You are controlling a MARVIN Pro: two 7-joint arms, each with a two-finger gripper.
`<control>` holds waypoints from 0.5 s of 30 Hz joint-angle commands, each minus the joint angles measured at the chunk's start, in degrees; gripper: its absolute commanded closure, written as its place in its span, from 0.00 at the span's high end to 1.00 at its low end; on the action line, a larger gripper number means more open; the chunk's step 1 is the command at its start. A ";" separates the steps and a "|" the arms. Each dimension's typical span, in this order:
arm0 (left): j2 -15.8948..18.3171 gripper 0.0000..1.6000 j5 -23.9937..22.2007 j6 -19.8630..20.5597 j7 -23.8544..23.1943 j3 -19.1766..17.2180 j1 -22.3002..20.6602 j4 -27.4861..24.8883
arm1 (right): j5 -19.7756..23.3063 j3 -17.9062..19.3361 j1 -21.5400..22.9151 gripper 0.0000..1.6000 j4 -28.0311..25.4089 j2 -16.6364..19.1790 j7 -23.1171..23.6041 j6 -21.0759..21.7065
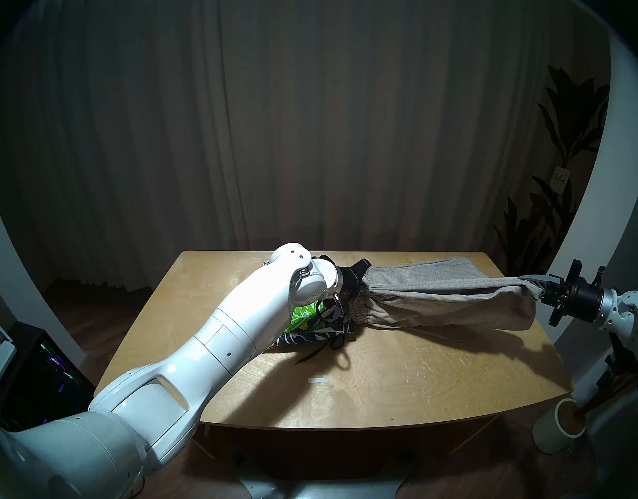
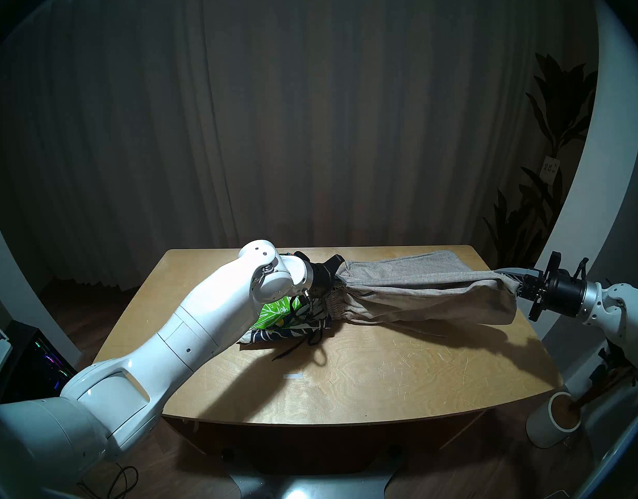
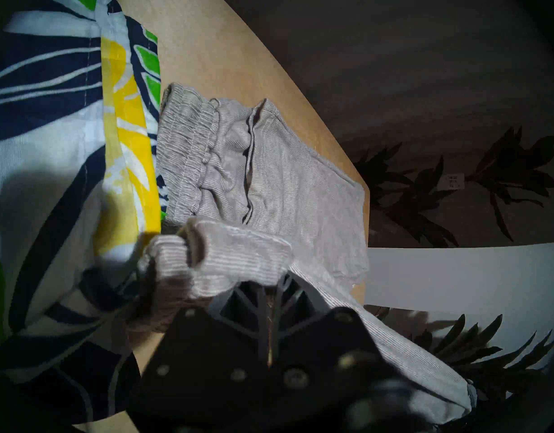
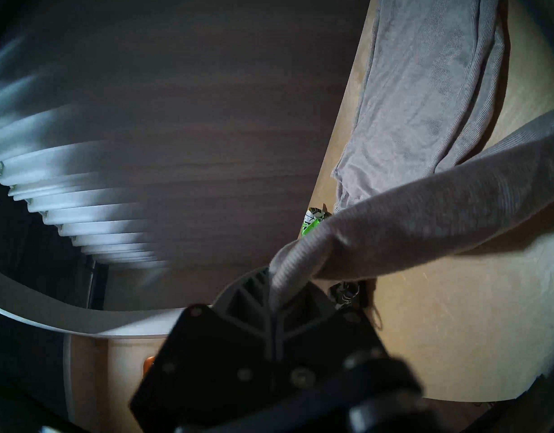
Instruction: Fold pants twice and stack them
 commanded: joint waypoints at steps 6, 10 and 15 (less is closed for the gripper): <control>-3.13 0.00 0.52 -2.01 2.62 -0.93 -4.59 3.75 | 6.62 1.16 0.58 0.00 -5.28 -0.64 -3.50 -6.60; -3.57 0.00 0.63 -2.39 3.34 -1.18 -5.23 5.00 | 8.42 1.01 0.95 0.00 -7.09 -0.60 -5.98 -10.75; -4.23 0.00 0.87 -2.79 4.11 -1.36 -6.13 6.11 | 11.13 0.57 1.29 0.00 -9.43 -0.87 -8.87 -16.12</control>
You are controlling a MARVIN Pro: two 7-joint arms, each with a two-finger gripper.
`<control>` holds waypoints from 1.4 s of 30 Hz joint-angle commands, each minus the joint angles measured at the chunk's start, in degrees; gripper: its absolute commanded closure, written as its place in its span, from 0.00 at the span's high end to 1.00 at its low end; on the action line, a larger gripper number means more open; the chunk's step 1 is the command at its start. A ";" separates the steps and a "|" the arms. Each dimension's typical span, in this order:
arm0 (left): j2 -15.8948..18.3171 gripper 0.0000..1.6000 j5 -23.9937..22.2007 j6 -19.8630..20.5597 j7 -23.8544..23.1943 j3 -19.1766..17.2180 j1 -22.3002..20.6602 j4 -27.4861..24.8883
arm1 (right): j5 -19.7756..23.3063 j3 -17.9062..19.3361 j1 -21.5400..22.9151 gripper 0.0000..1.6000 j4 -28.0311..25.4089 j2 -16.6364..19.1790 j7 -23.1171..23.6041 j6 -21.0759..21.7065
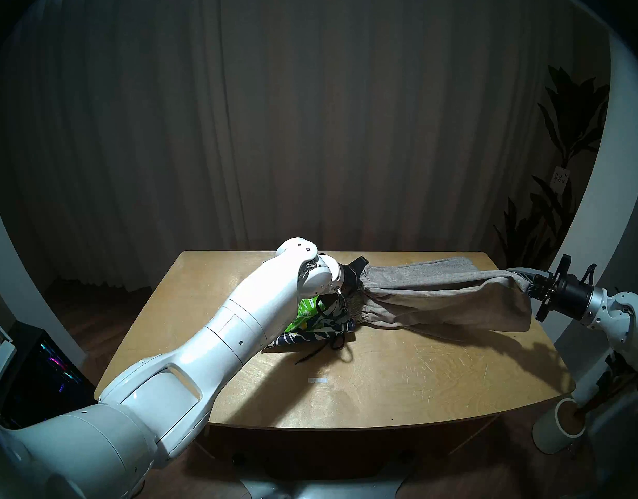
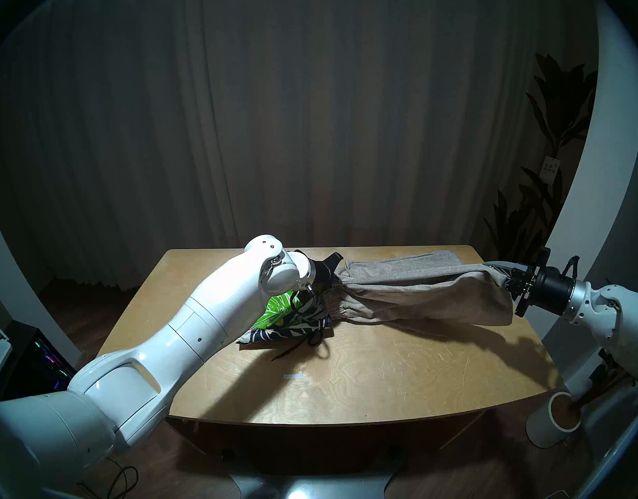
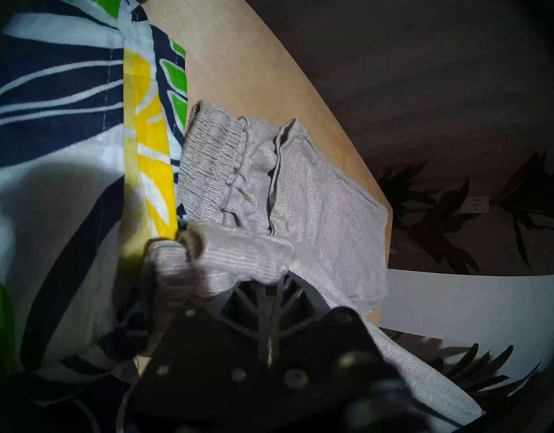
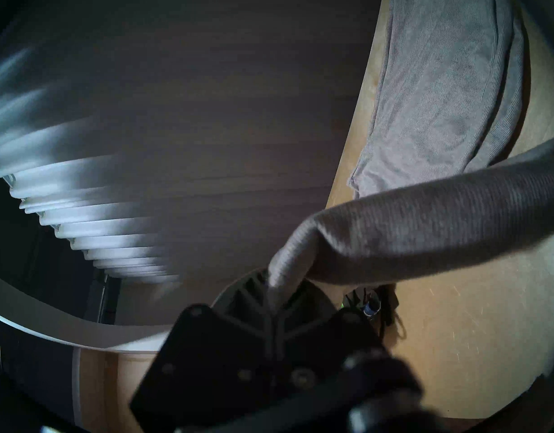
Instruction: Fold pants twice and stack them
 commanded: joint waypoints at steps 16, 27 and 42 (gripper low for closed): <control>-4.87 0.00 1.73 -1.45 1.91 -0.88 -7.53 4.53 | 10.42 0.99 4.20 0.00 -6.89 2.47 -13.61 -22.16; -7.30 0.00 3.81 -1.97 1.79 -0.62 -11.57 10.03 | 10.42 0.89 7.29 0.00 -9.37 3.02 -21.73 -32.83; -9.44 0.00 6.23 -2.25 0.12 0.27 -14.39 19.26 | 10.42 -0.12 10.76 0.00 -12.92 3.36 -28.02 -42.88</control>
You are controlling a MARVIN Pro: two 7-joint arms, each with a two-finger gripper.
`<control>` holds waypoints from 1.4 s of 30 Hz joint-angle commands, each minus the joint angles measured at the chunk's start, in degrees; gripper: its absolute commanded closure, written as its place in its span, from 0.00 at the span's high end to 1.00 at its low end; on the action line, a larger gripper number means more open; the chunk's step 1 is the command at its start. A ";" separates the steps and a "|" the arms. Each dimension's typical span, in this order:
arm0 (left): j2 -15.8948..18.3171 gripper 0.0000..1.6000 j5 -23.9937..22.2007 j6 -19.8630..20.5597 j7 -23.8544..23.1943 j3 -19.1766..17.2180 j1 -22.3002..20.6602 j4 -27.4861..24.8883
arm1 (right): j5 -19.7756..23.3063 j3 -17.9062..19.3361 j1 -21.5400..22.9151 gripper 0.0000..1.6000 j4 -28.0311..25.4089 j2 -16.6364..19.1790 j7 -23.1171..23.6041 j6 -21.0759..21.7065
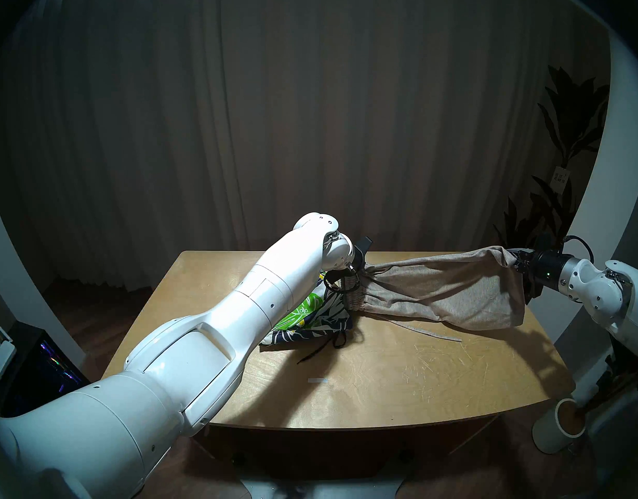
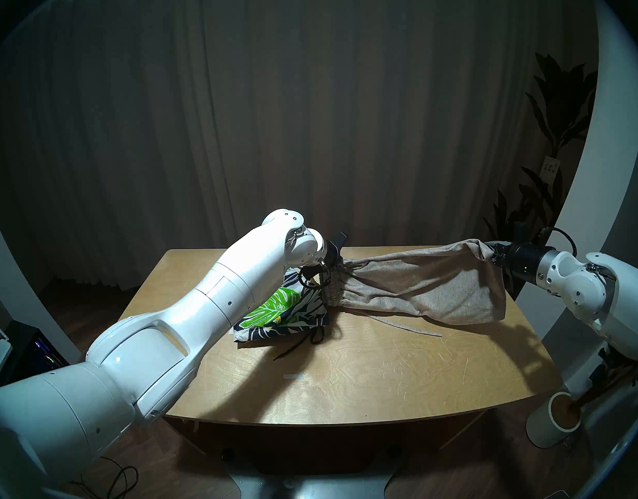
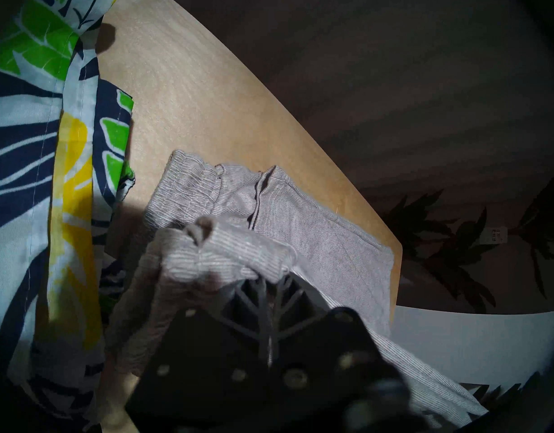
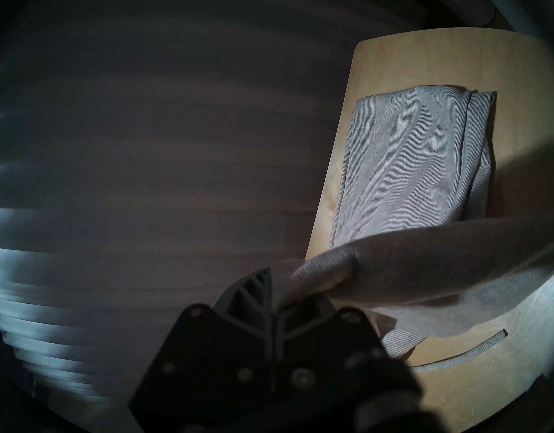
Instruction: Fold pants twice and stack them
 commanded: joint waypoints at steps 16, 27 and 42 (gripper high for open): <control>-2.16 0.00 3.19 -1.03 -4.36 0.20 -5.81 8.42 | -0.04 -0.87 5.52 0.00 -2.23 0.89 -2.36 -9.66; -3.24 0.00 4.68 -1.41 -7.10 1.11 -6.80 12.11 | -0.04 -2.78 6.97 0.00 -2.28 0.92 -1.42 -12.22; -4.88 0.00 6.25 -2.23 -10.41 2.85 -8.15 16.01 | -0.33 -4.96 9.53 0.00 -3.46 0.93 0.25 -14.42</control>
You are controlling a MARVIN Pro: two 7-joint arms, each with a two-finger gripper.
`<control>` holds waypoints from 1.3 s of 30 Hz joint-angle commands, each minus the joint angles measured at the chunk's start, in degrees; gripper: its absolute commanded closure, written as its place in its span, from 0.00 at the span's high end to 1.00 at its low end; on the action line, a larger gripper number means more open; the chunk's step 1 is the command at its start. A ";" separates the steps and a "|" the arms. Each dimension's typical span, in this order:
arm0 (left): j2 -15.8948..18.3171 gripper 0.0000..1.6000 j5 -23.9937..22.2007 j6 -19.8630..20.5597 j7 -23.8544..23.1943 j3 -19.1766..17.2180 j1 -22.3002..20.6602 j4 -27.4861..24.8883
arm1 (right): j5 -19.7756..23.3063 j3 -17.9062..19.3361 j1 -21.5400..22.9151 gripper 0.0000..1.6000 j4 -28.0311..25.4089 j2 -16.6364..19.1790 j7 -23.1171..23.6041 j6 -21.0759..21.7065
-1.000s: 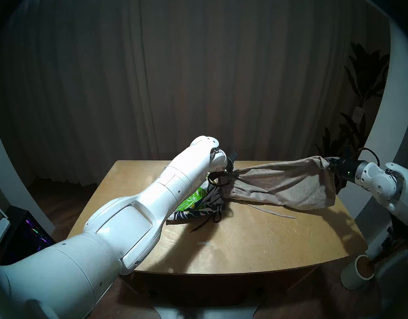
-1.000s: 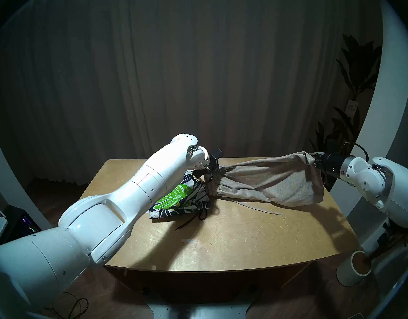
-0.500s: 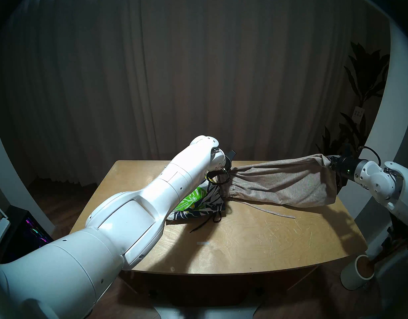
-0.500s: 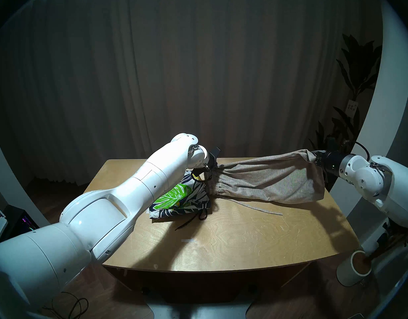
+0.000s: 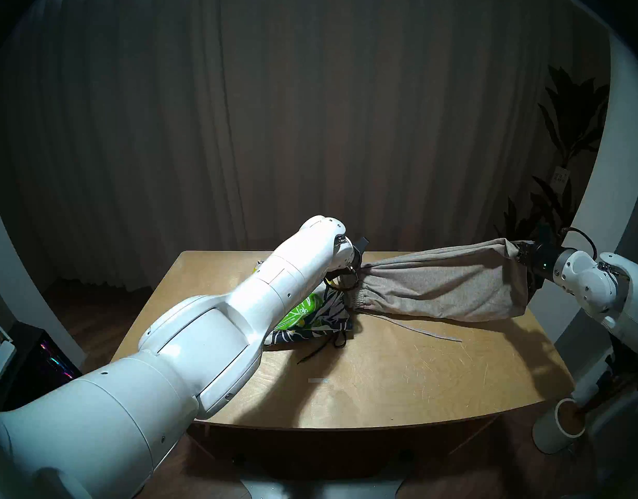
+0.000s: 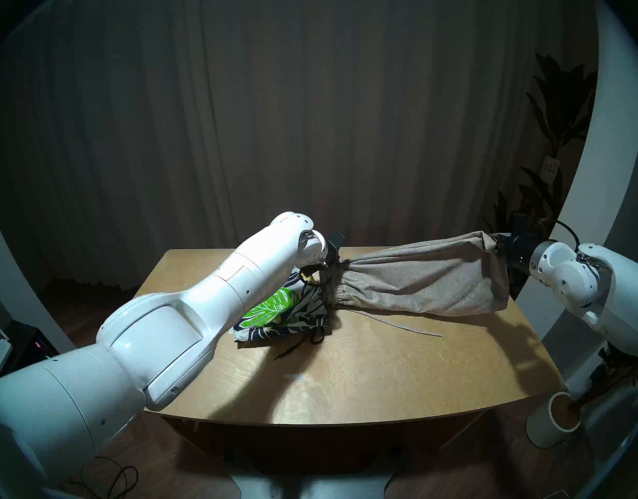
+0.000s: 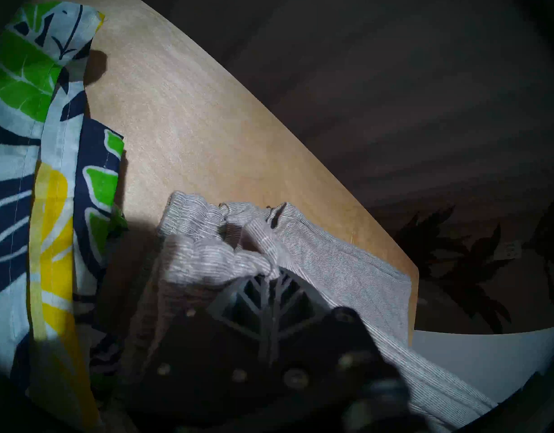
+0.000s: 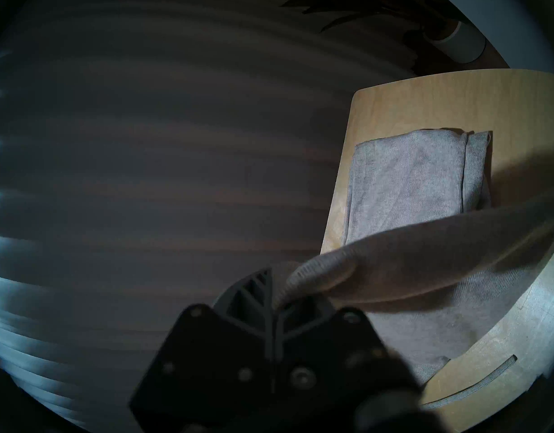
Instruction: Fold pants twice and stack them
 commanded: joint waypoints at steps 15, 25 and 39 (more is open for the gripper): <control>-1.30 0.00 2.20 -1.77 -3.45 0.98 -4.04 3.38 | -2.75 -3.09 3.62 0.00 -0.90 0.58 4.11 -4.56; -1.62 0.00 2.97 -2.40 -4.75 1.59 -4.40 5.31 | -4.24 -5.20 4.93 0.00 -2.31 -0.05 5.34 -6.23; -2.48 0.00 3.85 -3.09 -6.74 2.50 -4.95 7.51 | -6.34 -7.78 7.22 0.00 -2.52 -1.32 6.79 -8.30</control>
